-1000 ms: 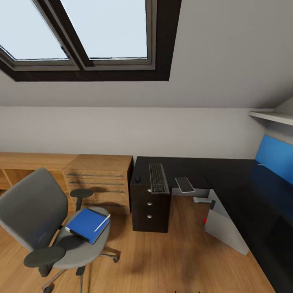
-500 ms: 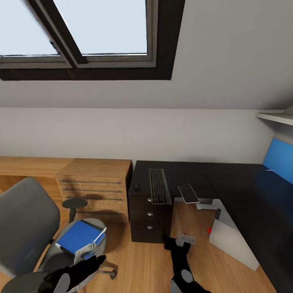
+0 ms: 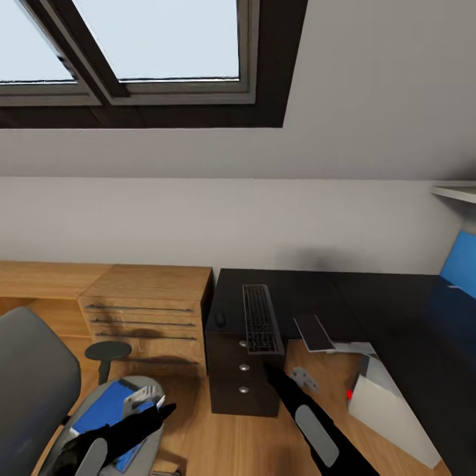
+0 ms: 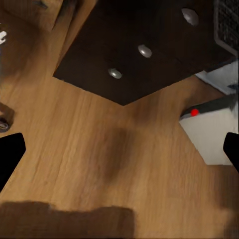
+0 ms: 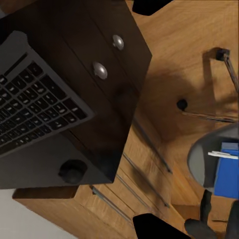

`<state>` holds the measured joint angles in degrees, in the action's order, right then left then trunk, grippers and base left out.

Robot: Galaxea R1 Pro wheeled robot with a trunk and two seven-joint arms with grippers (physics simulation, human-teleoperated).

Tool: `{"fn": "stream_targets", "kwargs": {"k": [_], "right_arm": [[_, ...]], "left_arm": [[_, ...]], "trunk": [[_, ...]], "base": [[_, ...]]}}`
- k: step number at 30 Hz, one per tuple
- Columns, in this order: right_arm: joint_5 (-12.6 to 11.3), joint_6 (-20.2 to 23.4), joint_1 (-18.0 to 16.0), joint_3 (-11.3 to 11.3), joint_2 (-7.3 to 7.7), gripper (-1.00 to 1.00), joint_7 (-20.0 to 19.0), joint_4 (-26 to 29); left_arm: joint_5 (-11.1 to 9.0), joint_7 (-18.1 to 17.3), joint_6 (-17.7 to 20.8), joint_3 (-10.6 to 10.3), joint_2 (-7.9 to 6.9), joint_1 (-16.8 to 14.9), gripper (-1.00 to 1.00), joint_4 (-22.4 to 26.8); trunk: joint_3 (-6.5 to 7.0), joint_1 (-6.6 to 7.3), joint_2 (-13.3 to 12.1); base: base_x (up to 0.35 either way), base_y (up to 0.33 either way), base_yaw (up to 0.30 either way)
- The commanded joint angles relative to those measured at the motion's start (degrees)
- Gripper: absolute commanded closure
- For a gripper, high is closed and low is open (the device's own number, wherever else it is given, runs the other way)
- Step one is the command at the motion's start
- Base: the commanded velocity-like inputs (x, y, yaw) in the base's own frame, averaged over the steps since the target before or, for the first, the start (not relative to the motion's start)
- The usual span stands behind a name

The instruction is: In the bedroom, organize the workspace by keeping the computer under the desk, ensuring the monitor is on the desk, placing the keyboard on the desk next to the monitor, placing the mouse on the desk next to the keyboard, moving the folder from the swivel chair onto the desk next to the mouse, stacking the notebook on top of the folder with the pen on top of the notebook, and positioning the swivel chair next to the desk.

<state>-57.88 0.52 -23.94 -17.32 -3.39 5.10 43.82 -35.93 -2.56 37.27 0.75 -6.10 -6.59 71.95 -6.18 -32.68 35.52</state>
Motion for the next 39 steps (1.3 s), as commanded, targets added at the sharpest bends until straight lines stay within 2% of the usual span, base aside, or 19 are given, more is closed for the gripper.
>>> {"fn": "stream_targets", "kwargs": {"k": [1, 5, 10, 14, 17, 19, 20, 21, 25, 27, 29, 31, 33, 34, 35, 36, 37, 38, 39], "right_arm": [[-1.36, 0.48, -0.04, -0.04, 0.04, -1.0, 0.25, 0.03], [-1.88, 0.72, 0.01, 0.0, 0.14, -1.0, -0.1, -0.04], [-1.86, 0.61, 0.07, -0.08, 1.21, -1.0, -3.05, -0.18], [-1.81, 0.55, 0.11, -0.04, 1.61, -1.0, -6.14, -0.39], [-1.86, 0.54, 0.12, 0.0, 1.75, -1.0, -6.67, -1.02], [-1.87, 0.54, 0.12, 0.0, 1.86, -1.0, -6.76, -1.48], [-1.88, 0.54, 0.12, 0.01, 1.97, -1.0, -6.82, -1.78], [-1.86, 0.51, 0.12, 0.01, 2.0, -1.0, -6.8, -1.85], [-1.73, -0.8, 0.12, -0.04, 2.05, -1.0, -6.82, -1.98], [-1.37, -4.65, 0.12, -0.27, 1.89, -1.0, -6.67, -2.79], [-1.27, -6.88, 0.12, -0.35, 1.79, -1.0, -6.56, -3.86], [-1.34, -8.41, 0.12, -0.4, 1.68, -1.0, -6.43, -4.77], [-1.46, -8.75, 0.12, -0.38, 1.61, -1.0, -6.38, -5.05], [-1.65, -8.95, 0.12, -0.31, 1.54, -1.0, -6.31, -5.28], [-1.84, -9.02, 0.12, -0.27, 1.51, -1.0, -6.27, -5.46], [-2.53, -9.12, 0.12, -0.12, 1.46, -1.0, -6.2, -5.96], [-3.78, -9.19, 0.12, 0.14, 1.42, -1.0, -6.18, -6.67], [-10.93, -9.24, 0.12, 0.75, 1.32, -1.0, -6.26, -8.01], [-13.69, -9.23, 0.12, 0.83, 1.3, -1.0, -6.32, -8.18]], "left_arm": [[0.2, -0.11, -2.16, -1.09, -0.01, -0.01, -1.0, 3.55], [1.88, -0.08, -4.01, -1.79, -0.1, 0.65, -1.0, 9.59], [3.05, -0.05, -4.98, -1.88, -0.21, 5.06, -1.0, 17.41], [3.3, -0.13, -5.46, -1.87, -0.27, 6.21, -1.0, 18.95], [3.32, -0.22, -5.53, -1.68, -0.3, 6.33, -1.0, 19.39], [3.27, -0.11, -5.52, -0.83, -0.26, 6.37, -1.0, 19.83], [3.23, 0.03, -5.48, 0.9, -0.1, 6.38, -1.0, 20.24], [3.23, 0.09, -5.47, 1.59, -0.05, 6.38, -1.0, 20.43], [3.27, 0.46, -5.47, 2.55, 0.03, 6.39, -1.0, 20.68], [3.31, 5.01, -5.6, 2.35, 0.25, 6.41, -1.0, 20.74], [3.32, 10.07, -6.0, 1.03, 0.95, 6.38, -1.0, 20.75], [3.37, 17.57, -7.93, -2.07, 2.36, 6.35, -1.0, 20.76], [3.39, 21.17, -9.92, -3.84, 2.91, 6.36, -1.0, 20.77], [3.4, 24.45, -12.51, -5.78, 3.25, 6.36, -1.0, 20.77], [3.4, 25.94, -13.93, -6.83, 3.36, 6.37, -1.0, 20.77], [3.42, 28.61, -16.68, -8.96, 3.44, 6.39, -1.0, 20.77], [3.53, 30.81, -18.93, -10.9, 3.45, 6.38, -1.0, 20.77], [4.77, 34.38, -21.95, -13.89, 3.46, 6.37, -1.0, 20.77], [5.14, 34.85, -22.32, -14.31, 3.46, 6.39, -1.0, 20.77]], "trunk": [[-0.11, -0.05, 0.08], [-0.11, -0.05, 0.08], [-0.11, -0.05, 0.08], [-0.11, -0.05, 0.08], [-0.11, -0.05, 0.08], [-0.11, -0.05, 0.08], [-0.29, -0.27, 0.48], [-0.47, -0.49, 0.88], [-1.18, -1.37, 2.49], [-1.54, -1.81, 3.29], [-1.9, -2.25, 4.09], [-2.26, -2.69, 4.89], [-2.62, -3.13, 5.69], [-2.8, -3.35, 6.1], [-2.98, -3.57, 6.5], [-3.16, -3.79, 6.9], [-3.34, -4.01, 7.3], [-3.52, -4.23, 7.7], [-3.7, -4.45, 8.1]], "base": [[0.325, 0.0, 0.0], [0.325, 0.0, 0.0], [0.325, 0.0, 0.0], [0.294, 0.0, 0.0], [0.141, 0.0, 0.0], [0.056, 0.0, 0.0], [0.018, 0.0, 0.0], [0.012, 0.0, 0.0], [0.006, 0.0, 0.0], [0.001, 0.0, 0.0], [0.0, 0.0, 0.0], [0.0, 0.0, 0.0], [0.0, 0.0, 0.0], [0.0, 0.0, 0.0], [0.0, 0.0, 0.0], [0.0, 0.0, 0.0], [0.0, 0.0, 0.0], [0.0, 0.0, 0.0], [0.0, 0.0, 0.0]]}}
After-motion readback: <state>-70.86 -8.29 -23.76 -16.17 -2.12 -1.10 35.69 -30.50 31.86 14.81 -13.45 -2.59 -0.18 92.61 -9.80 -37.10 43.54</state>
